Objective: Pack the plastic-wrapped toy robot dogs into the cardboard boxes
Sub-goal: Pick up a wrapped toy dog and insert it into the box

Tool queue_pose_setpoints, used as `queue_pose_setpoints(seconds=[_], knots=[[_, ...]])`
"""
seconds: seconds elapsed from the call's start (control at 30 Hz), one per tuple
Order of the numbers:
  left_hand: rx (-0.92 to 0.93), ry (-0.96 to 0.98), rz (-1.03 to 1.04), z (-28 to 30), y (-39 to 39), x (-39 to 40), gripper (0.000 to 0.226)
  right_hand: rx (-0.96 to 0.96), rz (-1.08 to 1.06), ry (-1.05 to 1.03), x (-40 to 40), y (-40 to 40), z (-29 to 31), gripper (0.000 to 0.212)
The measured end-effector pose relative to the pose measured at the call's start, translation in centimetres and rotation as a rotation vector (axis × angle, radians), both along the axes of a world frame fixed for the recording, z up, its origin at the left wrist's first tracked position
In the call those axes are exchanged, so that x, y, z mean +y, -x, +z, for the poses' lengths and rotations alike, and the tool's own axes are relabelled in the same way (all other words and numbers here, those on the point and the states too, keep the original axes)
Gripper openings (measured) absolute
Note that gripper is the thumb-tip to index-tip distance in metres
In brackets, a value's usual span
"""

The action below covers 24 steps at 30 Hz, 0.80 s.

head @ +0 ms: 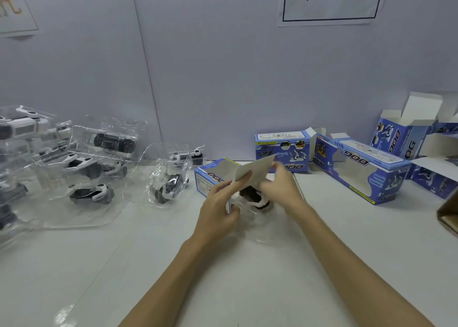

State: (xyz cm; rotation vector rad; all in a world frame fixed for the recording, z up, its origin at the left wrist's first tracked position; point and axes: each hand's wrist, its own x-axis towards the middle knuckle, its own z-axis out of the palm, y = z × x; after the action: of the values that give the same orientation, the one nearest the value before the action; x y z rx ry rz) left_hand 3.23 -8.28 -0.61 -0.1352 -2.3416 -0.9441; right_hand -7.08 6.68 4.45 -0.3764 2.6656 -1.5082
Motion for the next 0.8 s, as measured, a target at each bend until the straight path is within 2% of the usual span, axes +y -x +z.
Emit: queue_pose_setpoints(seconds=[0.03,0.07,0.1,0.17,0.27,0.33,0.37,0.43,0.5,0.53,0.63,0.73,0.8], knots=[[-0.018,-0.029,-0.026,0.0,0.1,-0.4,0.084,-0.099,0.045,0.216,0.7,0.5,0.5,0.044],[-0.043,-0.056,-0.062,-0.1,0.1,-0.8,0.076,-0.172,0.078,0.341,1.5,1.0,0.6,0.041],[-0.064,-0.061,-0.094,-0.1,0.1,-1.1,0.068,-0.210,0.091,0.373,2.2,1.4,0.5,0.045],[-0.077,0.008,-0.111,-0.2,0.0,-1.0,0.071,-0.242,0.138,0.318,3.7,1.8,-0.5,0.062],[-0.044,0.096,-0.093,-0.4,0.2,-0.1,0.091,-0.324,0.387,0.230,5.3,2.2,-2.8,0.082],[-0.011,0.081,-0.111,-0.5,0.5,0.2,0.085,-0.285,0.526,0.150,5.9,2.8,-3.5,0.083],[0.013,0.084,-0.119,-0.6,0.7,0.1,0.079,-0.253,0.546,0.143,6.1,3.0,-3.7,0.076],[0.065,0.087,-0.102,-0.6,0.9,-0.3,0.068,-0.164,0.495,0.119,6.0,3.1,-4.1,0.052],[0.104,0.064,-0.037,-0.5,0.9,-0.5,0.068,-0.056,0.317,0.132,5.1,2.5,-4.6,0.025],[0.123,0.059,0.003,-0.4,0.8,-0.4,0.071,-0.002,0.221,0.171,4.4,2.1,-5.1,0.020],[0.205,0.056,0.070,0.0,0.8,0.0,0.069,0.094,0.071,0.241,2.7,1.0,-5.7,0.031],[0.306,-0.243,-0.025,1.3,0.4,-0.2,0.057,0.135,0.061,0.403,2.4,-0.1,-3.8,0.034],[0.362,-0.367,-0.130,2.4,-0.1,-0.5,0.066,0.190,0.041,0.556,2.5,-0.9,-2.1,0.031]])
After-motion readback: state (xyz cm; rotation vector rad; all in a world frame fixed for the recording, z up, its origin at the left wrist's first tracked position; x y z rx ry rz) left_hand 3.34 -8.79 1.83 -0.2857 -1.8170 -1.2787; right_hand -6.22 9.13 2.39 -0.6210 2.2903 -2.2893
